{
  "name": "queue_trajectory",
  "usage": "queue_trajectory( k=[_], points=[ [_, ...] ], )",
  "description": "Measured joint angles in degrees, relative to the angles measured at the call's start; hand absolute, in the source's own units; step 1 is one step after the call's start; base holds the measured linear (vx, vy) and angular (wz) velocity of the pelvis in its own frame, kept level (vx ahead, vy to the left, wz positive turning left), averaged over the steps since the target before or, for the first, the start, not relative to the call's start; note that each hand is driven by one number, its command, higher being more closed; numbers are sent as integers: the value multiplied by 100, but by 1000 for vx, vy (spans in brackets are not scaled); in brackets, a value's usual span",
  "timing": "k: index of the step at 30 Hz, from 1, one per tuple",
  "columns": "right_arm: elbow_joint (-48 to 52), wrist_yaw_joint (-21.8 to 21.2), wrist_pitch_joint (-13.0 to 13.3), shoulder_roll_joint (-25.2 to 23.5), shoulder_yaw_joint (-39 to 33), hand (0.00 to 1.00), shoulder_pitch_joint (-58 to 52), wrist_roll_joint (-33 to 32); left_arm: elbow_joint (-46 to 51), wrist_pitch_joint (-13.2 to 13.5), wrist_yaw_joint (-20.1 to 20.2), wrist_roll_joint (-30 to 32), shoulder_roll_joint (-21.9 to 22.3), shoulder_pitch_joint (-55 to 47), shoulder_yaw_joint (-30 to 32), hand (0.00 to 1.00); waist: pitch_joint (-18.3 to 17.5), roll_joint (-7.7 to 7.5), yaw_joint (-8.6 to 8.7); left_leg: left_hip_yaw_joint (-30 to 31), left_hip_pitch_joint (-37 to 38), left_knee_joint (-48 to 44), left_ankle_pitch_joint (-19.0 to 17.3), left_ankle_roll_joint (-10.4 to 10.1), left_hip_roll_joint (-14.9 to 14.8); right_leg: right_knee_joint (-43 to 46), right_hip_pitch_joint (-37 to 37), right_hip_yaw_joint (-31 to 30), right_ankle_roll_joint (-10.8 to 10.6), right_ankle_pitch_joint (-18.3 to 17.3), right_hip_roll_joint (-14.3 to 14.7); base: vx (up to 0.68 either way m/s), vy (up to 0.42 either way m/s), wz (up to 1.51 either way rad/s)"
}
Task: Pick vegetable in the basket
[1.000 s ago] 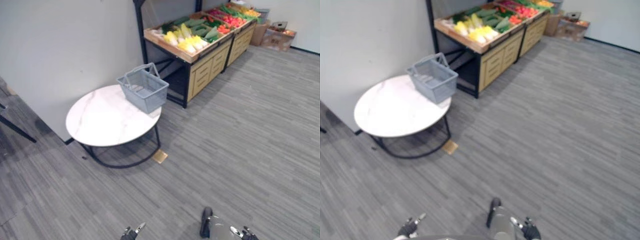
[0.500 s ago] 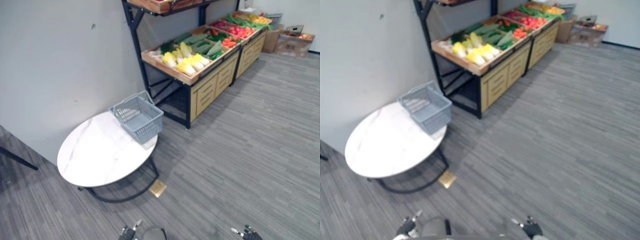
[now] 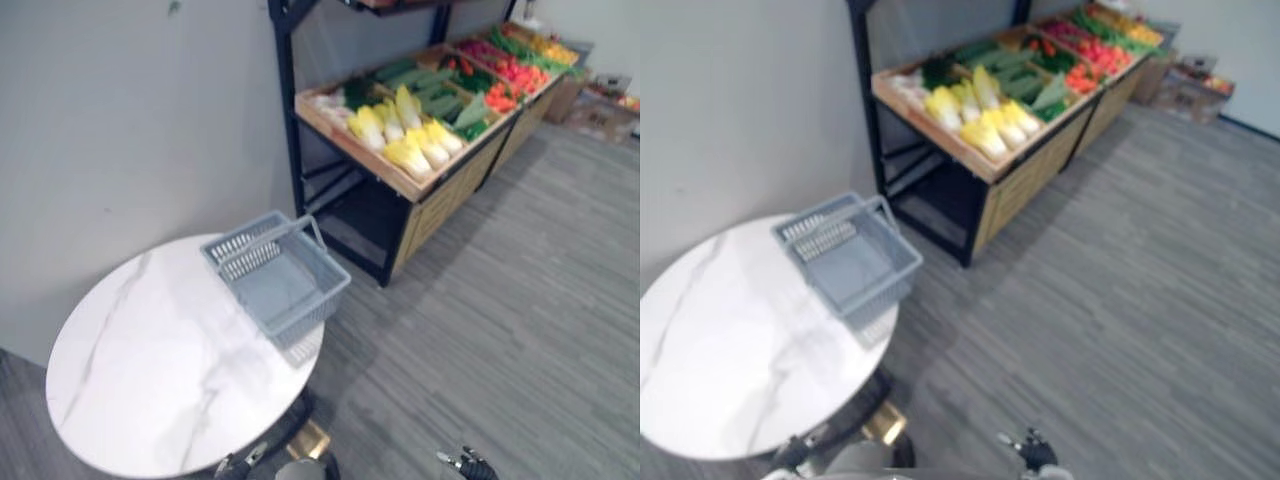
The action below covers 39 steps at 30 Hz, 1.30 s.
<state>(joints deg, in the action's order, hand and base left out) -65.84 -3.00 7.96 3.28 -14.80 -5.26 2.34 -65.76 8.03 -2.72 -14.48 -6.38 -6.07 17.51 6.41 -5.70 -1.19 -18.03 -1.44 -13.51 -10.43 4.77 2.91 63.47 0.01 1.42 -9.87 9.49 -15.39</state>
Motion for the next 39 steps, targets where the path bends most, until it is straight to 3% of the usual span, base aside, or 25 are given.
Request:
queue_trajectory(
  k=[1, 3, 4, 5, 6, 9, 11, 12, 16, 19, 20, 24, 28, 31, 35, 39],
  points=[
    [29, 6, -3, 51, 7, 0, -126, 0, -46, -7, -13, 2, -36, -26, -195, 0, -8, 43, 42, 95, 375, 212, -16, -12, 55, 564, -341, 202, 369, -260, -12, 457, 134, 71],
    [81, -4, -2, 59, -57, 0, -267, -10, -40, -49, -34, 169, -60, -10, -435, 0, -24, 141, 100, 343, 884, 616, -28, -35, 114, 821, -1127, 581, 539, -892, -33, 409, 92, 64],
    [153, -3, 11, 60, -124, 0, -283, 1, -45, -92, -49, 238, -57, 0, -478, 0, -15, 173, 148, 495, 1120, 770, -14, -43, 146, 410, -1511, 824, 511, -1369, -90, 467, 48, 54],
    [160, -5, -3, 57, -157, 0, -285, 0, -35, -97, -61, 237, -35, 20, -469, 0, -13, 180, 145, 579, 1212, 816, -17, -48, 155, 61, -1642, 875, 500, -1526, -76, 541, 7, 95],
    [173, -2, -10, 40, -218, 0, -285, 0, -22, -94, -68, 237, 20, 89, -464, 0, -9, 188, 180, 891, 1371, 857, -70, -139, 140, -1183, -1717, 910, 579, -1658, 18, 449, -39, 95],
    [195, 8, -31, 24, -199, 0, -287, 4, 40, -86, -75, 231, 279, 149, -326, 0, 8, 227, 199, 1326, 1491, 837, -257, -417, 39, -3405, -1551, 409, 574, -1599, 209, 419, -162, 124],
    [198, 41, -33, 44, 16, 0, -335, 4, 213, -31, -101, 304, 413, 77, 61, 0, -3, 211, 119, 1614, 1492, 630, -537, -665, -135, -4547, -1361, -225, 537, -1056, 415, 461, -328, 107],
    [182, 41, -43, 50, 125, 0, -369, 6, 276, 18, -111, 346, 458, 43, 286, 0, -14, 160, 62, 1735, 1522, 488, -735, -764, -239, -4557, -1333, -129, 137, -943, 379, 412, -357, 66],
    [192, 8, -42, 385, 443, 0, -269, 16, 306, 28, -138, 379, 833, 15, 713, 0, -58, 572, 15, 1781, 1206, 122, -489, -1067, -947, -4452, -1154, 713, 599, -1267, 732, 347, -391, 58],
    [189, 50, -42, 363, 394, 0, -271, -10, 304, 19, -140, 405, 850, 8, 816, 0, -50, 561, 96, 1865, 962, 59, 23, -1092, -1041, -4567, -932, 1247, 725, -1380, 646, 171, -327, 94],
    [183, 76, -42, 340, 342, 0, -280, -19, 306, 20, -140, 406, 845, 8, 834, 0, -1, 480, 112, 1774, 859, 10, 250, -1127, -1083, -4687, -760, 1484, 755, -1401, 566, 70, -233, 96],
    [179, 123, -38, 286, -69, 0, -259, -150, 306, 25, -165, 410, 881, 6, 909, 0, 3, 581, 101, 905, 834, 194, 560, -1139, -1254, -5083, -403, 1927, 749, -1442, 540, -52, -133, 79],
    [170, 154, -27, 244, -316, 0, -258, -296, 289, 17, -228, 441, 902, -16, 994, 0, -48, 662, 137, 584, 838, 782, 553, -1163, -1387, -5458, -502, 1986, 602, -1371, 782, -129, -31, 20],
    [70, 179, -27, 210, -522, 0, -249, -376, 239, 15, -277, 447, 893, -47, 1012, 0, -138, 780, 217, 270, 741, 1043, 211, -1262, -1542, -5853, -541, 1952, 608, -1066, 1028, -103, 57, -3],
    [152, 303, -27, 158, -806, 0, -261, -485, 192, 14, -334, 595, 749, -104, 1168, 0, -226, 617, 220, -50, 689, 1030, 149, -1218, -1338, -6747, -361, 1593, 615, -370, 1055, -52, 94, -37],
    [1104, 382, -46, 684, -717, 0, -277, -316, 76, 10, -324, 831, 603, -149, 956, 0, -233, 642, 267, -232, 753, 1038, 133, -1204, -1184, -6843, -396, 1339, 588, -165, 968, 20, 93, -27]
  ],
)
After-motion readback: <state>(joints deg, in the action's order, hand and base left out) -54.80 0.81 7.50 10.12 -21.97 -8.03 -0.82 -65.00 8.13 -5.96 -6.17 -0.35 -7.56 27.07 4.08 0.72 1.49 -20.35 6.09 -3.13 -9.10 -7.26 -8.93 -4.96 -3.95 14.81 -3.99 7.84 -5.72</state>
